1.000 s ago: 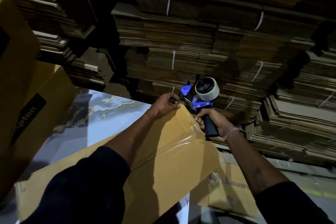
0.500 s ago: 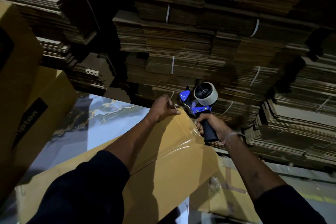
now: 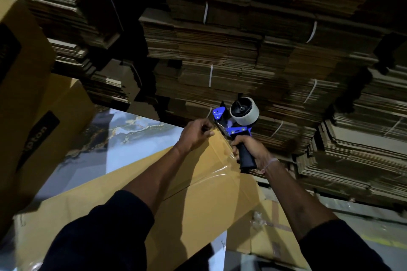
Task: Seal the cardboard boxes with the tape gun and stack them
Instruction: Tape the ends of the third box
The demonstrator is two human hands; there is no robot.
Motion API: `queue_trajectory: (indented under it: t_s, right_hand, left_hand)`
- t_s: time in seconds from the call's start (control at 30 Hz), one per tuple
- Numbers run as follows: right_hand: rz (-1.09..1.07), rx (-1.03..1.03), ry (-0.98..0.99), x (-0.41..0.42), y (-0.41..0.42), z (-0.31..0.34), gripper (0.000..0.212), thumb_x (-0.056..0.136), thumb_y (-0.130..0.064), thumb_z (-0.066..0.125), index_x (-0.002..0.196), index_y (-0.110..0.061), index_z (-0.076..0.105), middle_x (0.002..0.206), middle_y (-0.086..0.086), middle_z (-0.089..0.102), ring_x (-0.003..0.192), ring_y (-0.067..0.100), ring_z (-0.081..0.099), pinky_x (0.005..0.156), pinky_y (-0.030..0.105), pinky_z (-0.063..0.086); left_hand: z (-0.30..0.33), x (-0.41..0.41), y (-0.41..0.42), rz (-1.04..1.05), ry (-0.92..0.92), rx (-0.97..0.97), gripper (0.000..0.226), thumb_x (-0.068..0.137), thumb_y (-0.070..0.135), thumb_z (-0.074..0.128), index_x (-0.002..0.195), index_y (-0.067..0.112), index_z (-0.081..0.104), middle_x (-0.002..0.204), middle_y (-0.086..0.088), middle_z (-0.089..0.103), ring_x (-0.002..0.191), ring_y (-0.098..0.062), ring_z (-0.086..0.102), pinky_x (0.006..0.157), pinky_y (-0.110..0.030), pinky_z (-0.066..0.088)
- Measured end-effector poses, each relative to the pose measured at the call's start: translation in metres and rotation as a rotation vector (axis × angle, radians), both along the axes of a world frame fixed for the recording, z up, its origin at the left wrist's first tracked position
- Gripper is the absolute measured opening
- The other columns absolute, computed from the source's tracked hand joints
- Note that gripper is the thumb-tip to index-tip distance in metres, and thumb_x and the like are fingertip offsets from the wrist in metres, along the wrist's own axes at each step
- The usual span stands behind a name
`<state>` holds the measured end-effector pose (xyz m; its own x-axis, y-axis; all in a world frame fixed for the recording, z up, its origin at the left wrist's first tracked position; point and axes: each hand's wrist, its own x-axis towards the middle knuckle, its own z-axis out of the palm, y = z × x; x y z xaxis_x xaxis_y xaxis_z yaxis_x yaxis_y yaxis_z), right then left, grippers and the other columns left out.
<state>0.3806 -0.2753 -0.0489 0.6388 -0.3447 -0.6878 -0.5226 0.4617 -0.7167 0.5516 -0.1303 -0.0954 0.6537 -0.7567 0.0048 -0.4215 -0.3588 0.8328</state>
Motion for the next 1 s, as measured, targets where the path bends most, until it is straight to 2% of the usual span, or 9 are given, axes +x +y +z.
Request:
queue_trajectory:
  t_s: [0.13, 0.3, 0.43, 0.57, 0.87, 1.0]
  right_hand:
    - [0.02, -0.01, -0.002, 0.012, 0.017, -0.003, 0.018, 0.088, -0.007, 0.054, 0.071, -0.007, 0.057, 0.06, 0.008, 0.053, 0.044, 0.018, 0.046, 0.041, 0.025, 0.041]
    - [0.047, 0.019, 0.015, 0.019, 0.032, -0.009, 0.015, 0.087, -0.009, 0.055, 0.072, -0.008, 0.058, 0.062, 0.007, 0.055, 0.044, 0.016, 0.048, 0.041, 0.024, 0.042]
    - [0.095, 0.033, 0.012, 0.01, 0.031, -0.01, 0.014, 0.082, -0.013, 0.056, 0.069, -0.008, 0.057, 0.063, 0.007, 0.053, 0.049, 0.018, 0.046, 0.046, 0.027, 0.04]
    - [0.106, -0.008, 0.004, 0.003, 0.033, -0.009, 0.013, 0.079, -0.015, 0.059, 0.068, -0.008, 0.058, 0.064, 0.008, 0.054, 0.051, 0.02, 0.045, 0.05, 0.03, 0.038]
    - [0.069, -0.083, -0.01, -0.003, 0.042, -0.007, 0.005, 0.079, -0.009, 0.06, 0.075, -0.009, 0.056, 0.062, 0.007, 0.052, 0.048, 0.02, 0.042, 0.044, 0.028, 0.038]
    - [0.116, -0.177, -0.001, -0.018, 0.04, -0.005, 0.013, 0.067, -0.014, 0.065, 0.076, -0.005, 0.061, 0.063, 0.012, 0.054, 0.047, 0.024, 0.045, 0.046, 0.03, 0.04]
  left_hand:
    - [-0.002, 0.007, 0.022, 0.009, -0.054, -0.002, 0.012, 0.086, 0.029, 0.079, 0.09, 0.029, 0.068, 0.093, 0.005, 0.075, 0.09, -0.018, 0.069, 0.079, -0.039, 0.055]
    - [-0.006, 0.012, 0.045, 0.039, -0.084, 0.016, 0.021, 0.085, 0.044, 0.072, 0.1, 0.028, 0.072, 0.1, 0.007, 0.076, 0.092, -0.017, 0.07, 0.08, -0.042, 0.058]
    - [-0.004, 0.009, 0.048, 0.063, -0.117, 0.025, 0.012, 0.09, 0.036, 0.075, 0.1, 0.03, 0.073, 0.101, 0.007, 0.077, 0.093, -0.017, 0.071, 0.079, -0.041, 0.058]
    - [-0.001, 0.006, 0.048, 0.07, -0.13, 0.037, 0.012, 0.088, 0.039, 0.072, 0.097, 0.031, 0.072, 0.097, 0.01, 0.076, 0.09, -0.016, 0.071, 0.078, -0.041, 0.058]
    - [0.001, -0.002, 0.051, 0.118, -0.199, 0.066, 0.02, 0.088, 0.042, 0.064, 0.104, 0.031, 0.071, 0.1, 0.007, 0.077, 0.095, -0.021, 0.071, 0.075, -0.039, 0.057]
    - [0.001, -0.002, 0.051, 0.126, -0.229, 0.063, 0.016, 0.092, 0.038, 0.068, 0.106, 0.03, 0.072, 0.101, 0.005, 0.077, 0.097, -0.023, 0.071, 0.076, -0.04, 0.056]
